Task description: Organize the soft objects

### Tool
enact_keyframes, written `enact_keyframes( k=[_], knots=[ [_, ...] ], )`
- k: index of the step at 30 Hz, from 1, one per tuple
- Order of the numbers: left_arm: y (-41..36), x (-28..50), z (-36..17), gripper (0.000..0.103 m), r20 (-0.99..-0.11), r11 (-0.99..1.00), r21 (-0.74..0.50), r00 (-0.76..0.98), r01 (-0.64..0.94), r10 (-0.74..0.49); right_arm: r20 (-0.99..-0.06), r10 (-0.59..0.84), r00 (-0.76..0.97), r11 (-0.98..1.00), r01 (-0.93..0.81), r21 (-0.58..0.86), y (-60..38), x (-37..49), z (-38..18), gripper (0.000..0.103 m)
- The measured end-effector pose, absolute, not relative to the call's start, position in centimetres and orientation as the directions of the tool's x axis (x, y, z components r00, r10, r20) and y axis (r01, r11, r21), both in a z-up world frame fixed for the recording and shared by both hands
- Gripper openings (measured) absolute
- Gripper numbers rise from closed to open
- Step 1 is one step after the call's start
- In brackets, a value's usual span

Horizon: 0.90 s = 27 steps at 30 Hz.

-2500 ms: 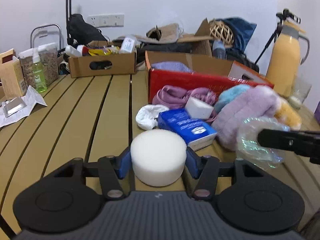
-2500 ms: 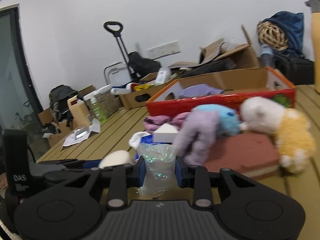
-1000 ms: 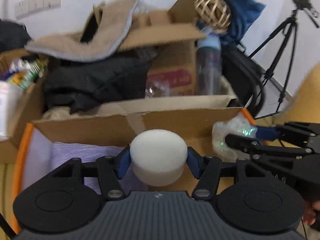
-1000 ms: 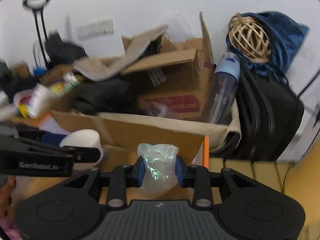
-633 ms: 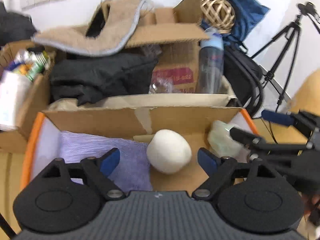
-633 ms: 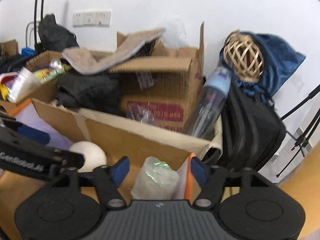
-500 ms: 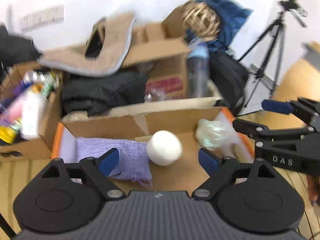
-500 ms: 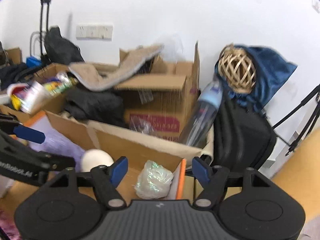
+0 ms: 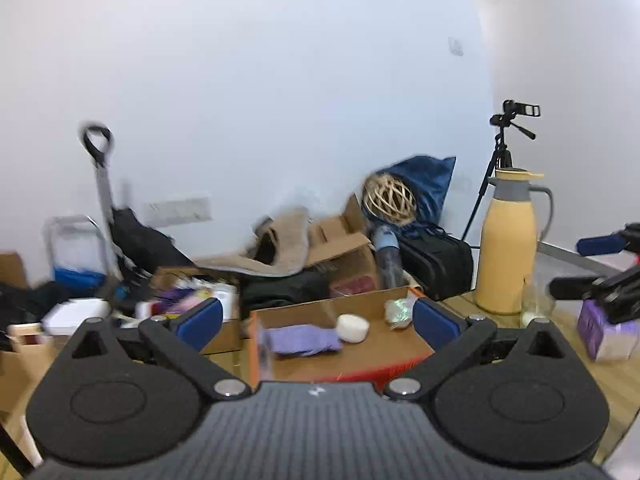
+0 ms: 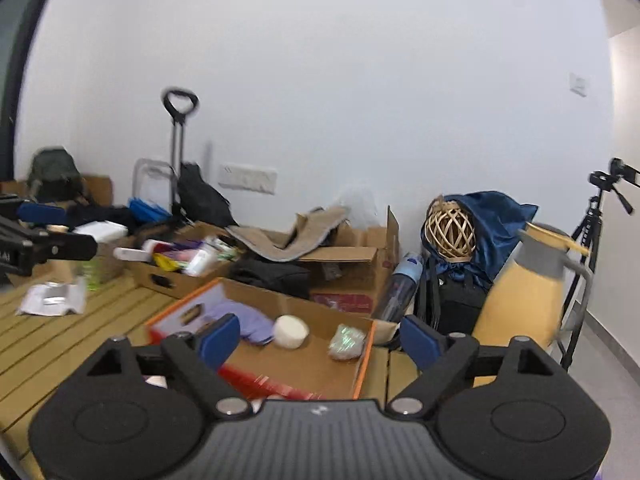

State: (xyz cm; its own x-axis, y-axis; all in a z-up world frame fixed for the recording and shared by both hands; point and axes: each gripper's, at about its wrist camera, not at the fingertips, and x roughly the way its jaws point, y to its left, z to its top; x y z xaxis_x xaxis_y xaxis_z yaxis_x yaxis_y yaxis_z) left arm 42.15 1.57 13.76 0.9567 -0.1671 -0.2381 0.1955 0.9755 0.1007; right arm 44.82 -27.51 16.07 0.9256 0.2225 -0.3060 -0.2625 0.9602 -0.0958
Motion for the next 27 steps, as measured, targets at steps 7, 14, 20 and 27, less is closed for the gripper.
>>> enact_keyframes(
  k=[7,14,20,27],
  knots=[
    [4.3,28.6,8.4,0.103,-0.197,0.970,0.008,0.952,0.243,-0.236,-0.242,0.271,0.932,0.962,-0.272,0.030,-27.9,31.3,10.9,0.091],
    [4.5,20.2,4.5,0.103,-0.163,0.991,0.067,0.981,0.119,-0.106,-0.219,0.182,0.959,0.981,-0.161,0.111,-26.9,23.0,5.5,0.093],
    [4.9,18.8,3.8,0.103,-0.192,0.994,0.048,0.977,0.101,-0.090,-0.303,0.218,0.928,0.973,-0.183,0.139,-26.1,19.5,2.7,0.093],
    [4.4,19.9,3.0,0.103,-0.217,0.990,0.027,0.967,0.140,-0.131,-0.319,0.216,0.923,0.974,-0.184,0.128,-25.4,20.0,2.3,0.093]
  ],
)
